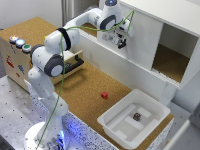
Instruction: Move the door all the way to the left and let go
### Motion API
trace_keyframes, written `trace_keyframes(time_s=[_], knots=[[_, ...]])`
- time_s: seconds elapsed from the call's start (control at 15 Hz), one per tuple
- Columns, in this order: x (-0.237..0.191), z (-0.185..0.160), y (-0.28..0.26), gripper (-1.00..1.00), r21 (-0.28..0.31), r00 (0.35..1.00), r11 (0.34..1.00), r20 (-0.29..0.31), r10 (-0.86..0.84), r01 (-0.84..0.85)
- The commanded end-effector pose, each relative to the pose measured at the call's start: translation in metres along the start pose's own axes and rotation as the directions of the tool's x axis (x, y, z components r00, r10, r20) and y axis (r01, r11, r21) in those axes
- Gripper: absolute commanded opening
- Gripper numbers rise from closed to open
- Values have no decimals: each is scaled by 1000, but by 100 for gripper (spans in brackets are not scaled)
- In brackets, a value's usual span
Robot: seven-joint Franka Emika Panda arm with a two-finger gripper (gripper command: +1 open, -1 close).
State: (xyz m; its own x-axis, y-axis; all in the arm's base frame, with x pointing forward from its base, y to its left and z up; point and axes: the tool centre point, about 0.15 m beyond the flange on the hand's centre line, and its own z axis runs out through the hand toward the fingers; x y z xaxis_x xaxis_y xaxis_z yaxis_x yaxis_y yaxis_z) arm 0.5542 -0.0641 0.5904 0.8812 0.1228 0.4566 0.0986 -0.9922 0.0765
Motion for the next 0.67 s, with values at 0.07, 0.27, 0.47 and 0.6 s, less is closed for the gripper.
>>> trace_keyframes(time_s=[0.07, 0.27, 0.47, 0.6], knots=[[55, 34, -53, -100, -68, 998, 996, -34, -53, 50], [59, 34, -68, -100, -58, 996, 996, -40, -76, 73], [62, 34, -83, -100, -48, 994, 994, -43, -103, 101], [65, 33, -93, -100, -47, 991, 992, -47, -122, 120]])
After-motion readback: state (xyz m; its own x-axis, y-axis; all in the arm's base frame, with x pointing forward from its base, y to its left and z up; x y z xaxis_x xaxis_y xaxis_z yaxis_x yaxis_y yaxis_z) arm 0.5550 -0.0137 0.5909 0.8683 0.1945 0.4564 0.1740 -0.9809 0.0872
